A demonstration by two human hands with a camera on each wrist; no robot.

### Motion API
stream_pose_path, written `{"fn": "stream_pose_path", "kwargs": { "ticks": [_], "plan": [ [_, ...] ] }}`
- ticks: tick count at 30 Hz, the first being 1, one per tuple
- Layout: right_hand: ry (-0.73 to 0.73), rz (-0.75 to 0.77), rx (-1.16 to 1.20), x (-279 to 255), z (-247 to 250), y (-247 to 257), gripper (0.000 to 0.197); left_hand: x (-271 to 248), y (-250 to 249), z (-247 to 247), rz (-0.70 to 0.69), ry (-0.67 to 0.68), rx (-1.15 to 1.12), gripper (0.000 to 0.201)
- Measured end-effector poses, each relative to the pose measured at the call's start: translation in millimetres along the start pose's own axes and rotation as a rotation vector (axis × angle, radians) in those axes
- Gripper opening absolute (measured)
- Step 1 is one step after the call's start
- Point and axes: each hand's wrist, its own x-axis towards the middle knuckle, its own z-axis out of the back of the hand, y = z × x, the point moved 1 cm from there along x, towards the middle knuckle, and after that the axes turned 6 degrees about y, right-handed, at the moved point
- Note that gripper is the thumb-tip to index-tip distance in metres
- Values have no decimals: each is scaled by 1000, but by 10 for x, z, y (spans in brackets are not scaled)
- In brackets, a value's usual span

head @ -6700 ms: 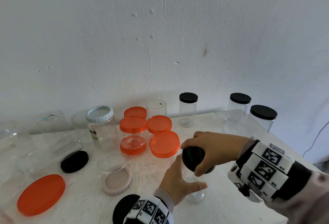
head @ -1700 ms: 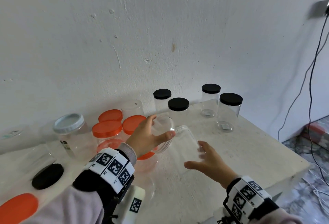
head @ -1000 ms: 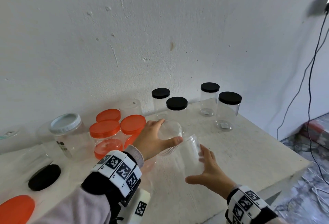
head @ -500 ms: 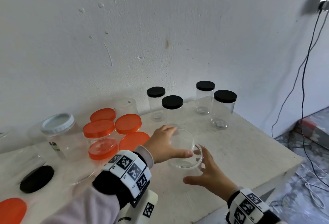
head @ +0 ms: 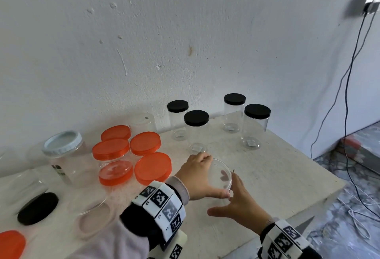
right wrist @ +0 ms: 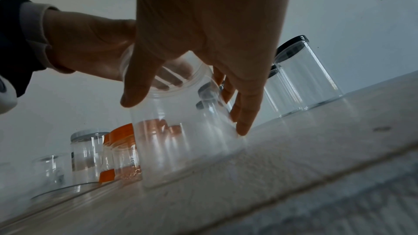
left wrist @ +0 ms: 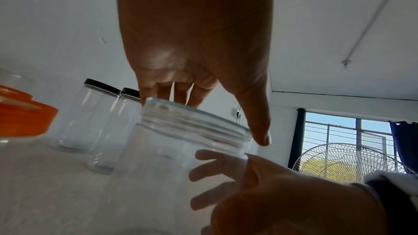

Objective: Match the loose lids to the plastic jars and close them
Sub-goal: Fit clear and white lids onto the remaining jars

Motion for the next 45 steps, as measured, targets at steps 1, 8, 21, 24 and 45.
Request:
{"fn": "stream_pose_path", "kwargs": {
  "ticks": [1,8,21,24,45],
  "plan": [
    [2,-2,-2,-2,1,1,99,-3,7,-4,-2,-5,-4,105],
    [106,-54,-29,-5,138,69,116,-84,106,-27,12,3,-170,115],
    [452,42,-629,353,401,1093,108,-187,511,-516,75,-37,-789,133],
    [541,-15,-771,420,329,1172,109,-153,518,-617,52,-77,-830,113],
    [610,-117,-873,511,291,1312,95,-113,567,-733,23,-148,-835,103]
  ]
}}
